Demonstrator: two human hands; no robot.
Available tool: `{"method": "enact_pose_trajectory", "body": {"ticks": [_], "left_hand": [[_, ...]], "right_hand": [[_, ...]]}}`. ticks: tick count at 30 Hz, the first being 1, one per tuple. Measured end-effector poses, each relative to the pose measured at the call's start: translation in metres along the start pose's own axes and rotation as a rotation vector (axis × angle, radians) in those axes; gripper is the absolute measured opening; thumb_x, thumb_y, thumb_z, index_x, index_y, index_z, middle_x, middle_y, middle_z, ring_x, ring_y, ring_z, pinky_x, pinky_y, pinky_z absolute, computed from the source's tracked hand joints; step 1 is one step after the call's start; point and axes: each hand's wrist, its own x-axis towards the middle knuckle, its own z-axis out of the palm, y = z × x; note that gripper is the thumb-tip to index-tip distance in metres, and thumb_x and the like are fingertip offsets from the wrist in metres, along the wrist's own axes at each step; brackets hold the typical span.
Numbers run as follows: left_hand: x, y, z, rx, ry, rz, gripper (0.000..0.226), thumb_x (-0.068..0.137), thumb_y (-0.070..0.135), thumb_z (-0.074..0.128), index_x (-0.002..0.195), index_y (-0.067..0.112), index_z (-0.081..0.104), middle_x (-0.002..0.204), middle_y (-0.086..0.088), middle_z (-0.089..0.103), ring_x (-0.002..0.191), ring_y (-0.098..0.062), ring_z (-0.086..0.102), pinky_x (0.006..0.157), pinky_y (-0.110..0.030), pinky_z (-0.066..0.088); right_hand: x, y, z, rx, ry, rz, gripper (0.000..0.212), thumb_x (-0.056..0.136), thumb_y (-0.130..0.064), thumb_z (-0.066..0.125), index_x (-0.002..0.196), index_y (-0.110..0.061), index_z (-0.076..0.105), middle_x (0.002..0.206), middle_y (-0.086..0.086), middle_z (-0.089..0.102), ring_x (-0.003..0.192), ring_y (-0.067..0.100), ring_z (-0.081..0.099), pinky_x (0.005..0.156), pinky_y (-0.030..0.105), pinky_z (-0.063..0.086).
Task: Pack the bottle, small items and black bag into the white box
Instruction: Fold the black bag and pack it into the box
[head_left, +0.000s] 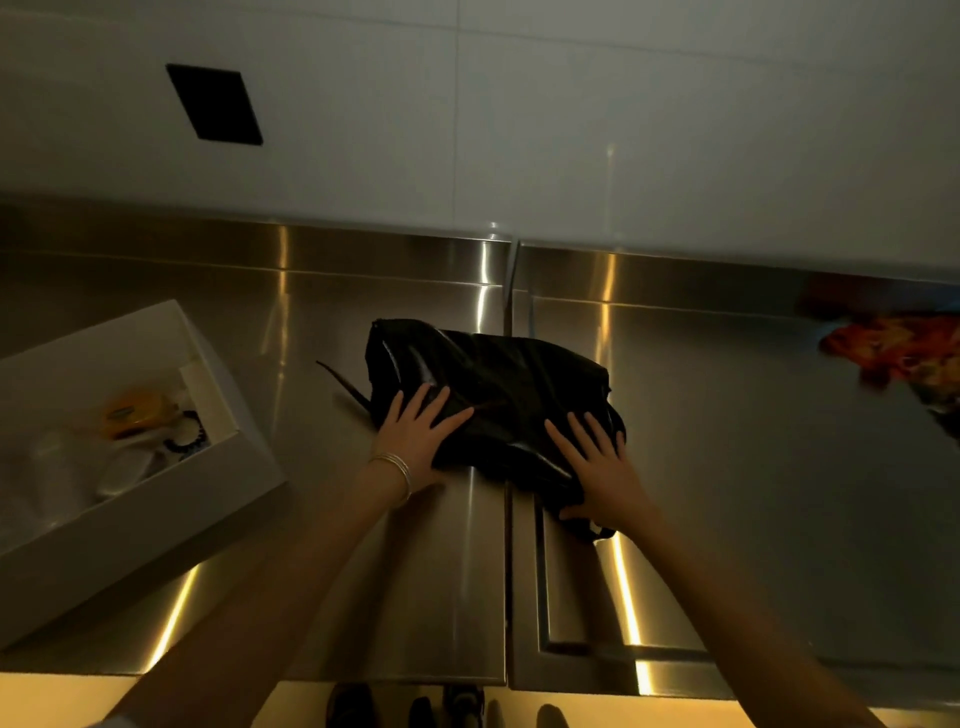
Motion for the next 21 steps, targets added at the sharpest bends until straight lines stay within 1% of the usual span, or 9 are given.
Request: {"method": "enact_pose_trajectory", "body": {"ticks": [2,4,5,9,12,14,16,18,21], "left_hand": [[0.006,-0.005,0.002,-0.004,-0.018,0.006,0.091,0.078,0.041,0.066,0.142,0.038,0.002,0.155,-0.003,0.0,0.141,-0.027,-0.003,0.113,-0.046,-0.002],[0.011,-0.01,0.0,0.018,0.0,0.017,0.086,0.081,0.03,0.065,0.142,0.039,0.005,0.155,-0.002,0.007,0.141,-0.025,0.005,0.114,-0.044,0.006],[0.014,-0.012,-0.002,0.03,0.014,0.028,0.083,0.083,0.026,0.063,0.142,0.039,0.006,0.155,-0.002,0.011,0.141,-0.025,0.009,0.113,-0.042,0.011],[0.014,-0.012,-0.014,0.053,0.056,0.07,0.068,0.089,0.02,0.054,0.142,0.036,0.014,0.151,-0.003,0.025,0.137,-0.027,0.026,0.104,-0.038,0.033],[0.001,-0.019,-0.026,0.032,0.097,0.086,0.061,0.092,0.017,0.047,0.141,0.038,0.018,0.148,0.0,0.033,0.128,-0.025,0.04,0.095,-0.035,0.041],[-0.01,-0.026,-0.037,-0.03,0.056,0.108,0.057,0.091,0.016,0.044,0.14,0.039,0.023,0.143,0.002,0.041,0.119,-0.023,0.049,0.086,-0.032,0.044],[-0.019,-0.033,-0.039,-0.069,0.007,0.131,0.059,0.09,0.015,0.045,0.14,0.037,0.024,0.143,0.001,0.04,0.122,-0.023,0.045,0.091,-0.031,0.042],[-0.024,-0.034,-0.027,-0.05,-0.057,0.163,0.066,0.089,0.015,0.046,0.143,0.033,0.014,0.151,-0.002,0.025,0.135,-0.024,0.027,0.107,-0.035,0.029],[-0.03,-0.031,0.002,0.009,-0.173,0.166,0.082,0.087,0.024,0.05,0.142,0.034,-0.008,0.155,-0.002,-0.005,0.141,-0.024,-0.005,0.114,-0.044,0.003]], "right_hand": [[0.0,-0.002,-0.005,0.03,-0.005,-0.005,0.117,0.071,-0.04,0.074,0.136,-0.031,-0.023,0.157,0.005,-0.005,0.142,0.027,-0.014,0.114,0.049,0.013],[0.001,-0.002,-0.012,0.087,-0.003,-0.001,0.108,0.075,-0.034,0.071,0.141,-0.033,-0.014,0.157,0.004,0.0,0.143,0.026,-0.009,0.108,0.046,0.031],[0.001,-0.001,-0.015,0.113,-0.003,0.0,0.1,0.078,-0.032,0.069,0.143,-0.035,-0.008,0.157,0.003,0.003,0.143,0.025,-0.007,0.105,0.045,0.036],[0.001,0.007,-0.039,0.24,0.026,0.016,0.067,0.088,-0.02,0.056,0.142,-0.036,0.021,0.152,0.002,0.027,0.143,0.019,0.01,0.109,0.04,0.03],[-0.006,0.004,-0.064,0.265,0.061,0.012,0.059,0.088,-0.01,0.052,0.139,-0.034,0.032,0.147,0.002,0.037,0.141,0.018,0.019,0.109,0.039,0.03],[-0.012,0.002,-0.076,0.282,0.068,0.006,0.055,0.088,-0.01,0.052,0.137,-0.033,0.037,0.145,0.002,0.04,0.138,0.019,0.025,0.107,0.038,0.03],[-0.015,-0.001,-0.074,0.287,0.066,0.002,0.055,0.087,-0.014,0.055,0.136,-0.033,0.038,0.145,0.002,0.04,0.138,0.019,0.027,0.106,0.037,0.03],[-0.017,-0.003,-0.06,0.227,0.004,-0.005,0.062,0.086,-0.023,0.059,0.14,-0.033,0.029,0.15,0.001,0.029,0.141,0.019,0.015,0.111,0.04,0.025],[-0.022,-0.004,-0.022,0.002,-0.161,-0.031,0.093,0.079,-0.045,0.063,0.145,-0.03,-0.001,0.157,0.0,0.0,0.142,0.024,-0.014,0.113,0.045,-0.003]]}}
